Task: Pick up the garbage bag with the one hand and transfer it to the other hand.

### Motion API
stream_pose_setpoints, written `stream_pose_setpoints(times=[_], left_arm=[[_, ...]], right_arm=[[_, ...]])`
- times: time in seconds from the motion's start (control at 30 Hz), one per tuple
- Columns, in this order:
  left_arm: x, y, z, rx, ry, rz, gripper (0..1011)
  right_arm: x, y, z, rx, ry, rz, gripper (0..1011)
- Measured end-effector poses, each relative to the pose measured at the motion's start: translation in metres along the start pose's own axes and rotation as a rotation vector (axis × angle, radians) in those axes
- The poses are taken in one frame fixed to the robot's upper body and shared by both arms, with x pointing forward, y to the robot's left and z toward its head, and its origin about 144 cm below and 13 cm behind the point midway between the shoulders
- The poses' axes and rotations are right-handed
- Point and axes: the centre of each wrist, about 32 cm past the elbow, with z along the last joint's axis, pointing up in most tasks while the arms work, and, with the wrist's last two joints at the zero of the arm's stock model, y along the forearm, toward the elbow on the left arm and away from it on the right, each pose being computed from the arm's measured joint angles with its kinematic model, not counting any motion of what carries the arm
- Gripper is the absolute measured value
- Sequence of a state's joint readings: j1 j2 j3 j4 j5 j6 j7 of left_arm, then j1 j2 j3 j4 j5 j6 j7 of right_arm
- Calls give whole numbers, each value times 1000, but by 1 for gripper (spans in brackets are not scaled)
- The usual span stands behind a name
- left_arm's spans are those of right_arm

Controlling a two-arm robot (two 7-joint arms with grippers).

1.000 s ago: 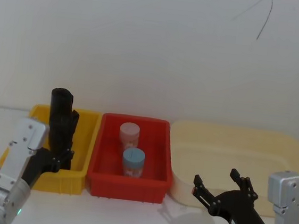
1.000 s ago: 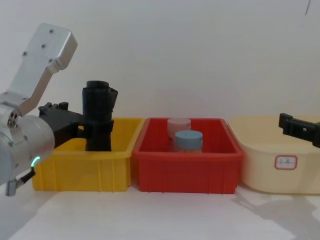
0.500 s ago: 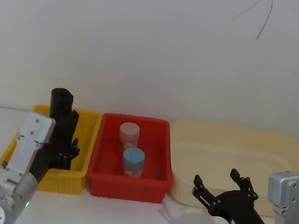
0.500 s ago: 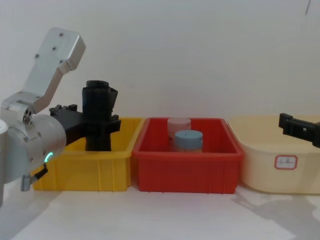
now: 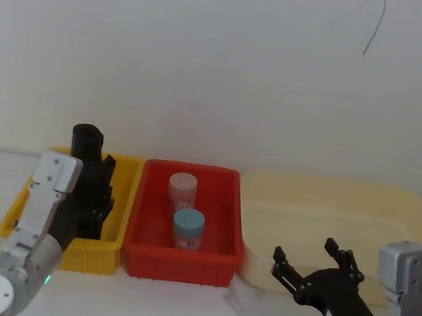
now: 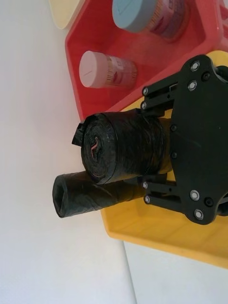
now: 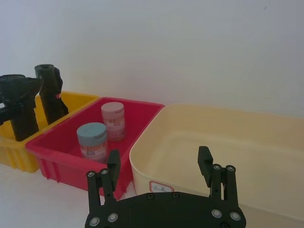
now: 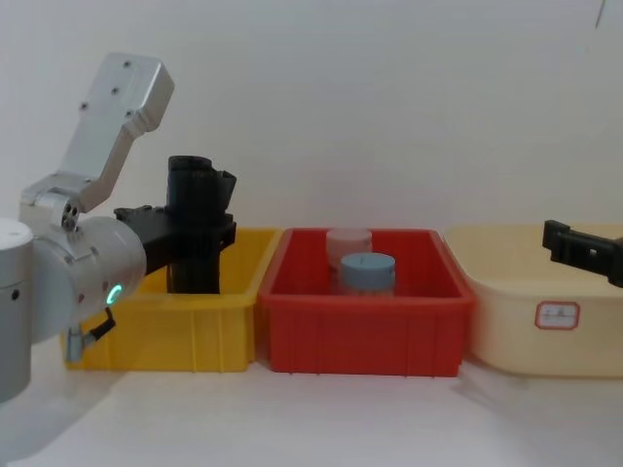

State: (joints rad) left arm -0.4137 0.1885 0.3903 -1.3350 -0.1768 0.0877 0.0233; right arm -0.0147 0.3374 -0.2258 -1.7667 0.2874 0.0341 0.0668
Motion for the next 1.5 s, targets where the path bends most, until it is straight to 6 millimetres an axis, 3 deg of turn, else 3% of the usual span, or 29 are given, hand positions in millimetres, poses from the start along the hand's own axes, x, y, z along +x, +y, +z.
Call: stream_pose_setpoints(times=[0.13, 0.47, 1.1, 1.5], left_arm=[[0, -2, 2, -6, 13, -1, 568], [2, -6, 16, -43, 9, -31, 517], [-2, -15, 57, -143, -39, -239, 517], [-15, -27, 78, -204, -42, -430, 517]], right_arm=[[0, 0, 0, 0, 0, 0, 1000], [0, 0, 0, 0, 0, 0, 1000], [0, 0, 0, 0, 0, 0, 1000], [0, 0, 0, 0, 0, 0, 999]])
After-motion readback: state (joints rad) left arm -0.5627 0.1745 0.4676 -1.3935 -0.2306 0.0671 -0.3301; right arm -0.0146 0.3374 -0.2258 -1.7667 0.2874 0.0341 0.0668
